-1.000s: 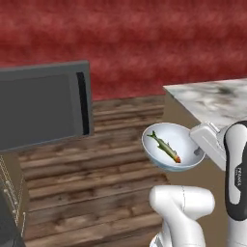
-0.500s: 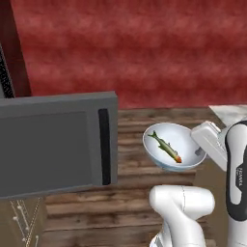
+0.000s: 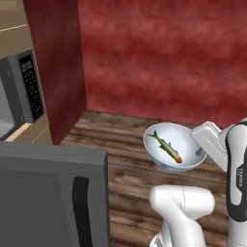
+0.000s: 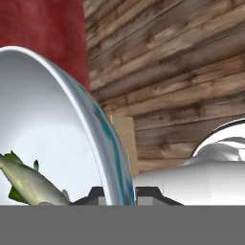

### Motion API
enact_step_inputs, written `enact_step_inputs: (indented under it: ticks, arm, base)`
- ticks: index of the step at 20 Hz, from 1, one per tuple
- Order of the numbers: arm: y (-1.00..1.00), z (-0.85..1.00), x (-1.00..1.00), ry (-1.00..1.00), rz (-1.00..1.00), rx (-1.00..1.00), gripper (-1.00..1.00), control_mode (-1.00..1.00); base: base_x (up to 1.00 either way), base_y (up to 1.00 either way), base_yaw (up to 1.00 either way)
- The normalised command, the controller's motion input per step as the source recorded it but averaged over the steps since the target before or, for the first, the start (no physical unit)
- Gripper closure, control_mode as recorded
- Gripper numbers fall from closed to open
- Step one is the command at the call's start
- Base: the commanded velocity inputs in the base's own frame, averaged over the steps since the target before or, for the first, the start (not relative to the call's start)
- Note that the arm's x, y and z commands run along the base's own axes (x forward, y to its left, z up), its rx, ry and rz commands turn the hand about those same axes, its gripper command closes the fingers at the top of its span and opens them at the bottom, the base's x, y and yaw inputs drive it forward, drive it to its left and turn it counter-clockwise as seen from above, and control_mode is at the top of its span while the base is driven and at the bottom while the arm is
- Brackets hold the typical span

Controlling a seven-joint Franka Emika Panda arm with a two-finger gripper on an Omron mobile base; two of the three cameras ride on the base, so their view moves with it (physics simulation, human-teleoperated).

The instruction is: Remove the mango from the bowl and place it on the small plate. Then place the bowl with only the fish in the microwave, close the door, and press the start button to microwave the fish.

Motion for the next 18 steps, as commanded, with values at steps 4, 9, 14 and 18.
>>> enact_step_inputs:
  ticks: [4,9,14,18]
  arm:
    - [0.0,0.0,0.0,0.0,0.0,0.0,1.0,1.0]
    - [0.0,0.0,0.0,0.0,0.0,0.0,1.0,1.0]
    - [0.0,0.0,0.0,0.0,0.0,0.0,1.0,1.0]
    - [0.0,0.0,0.0,0.0,0.0,0.0,1.0,1.0]
  base:
    - [0.55,-0.05,0.75]
    - [0.66,0.0,0.81]
    - [0.73,0.0,0.78]
    - [0.68,0.0,0.74]
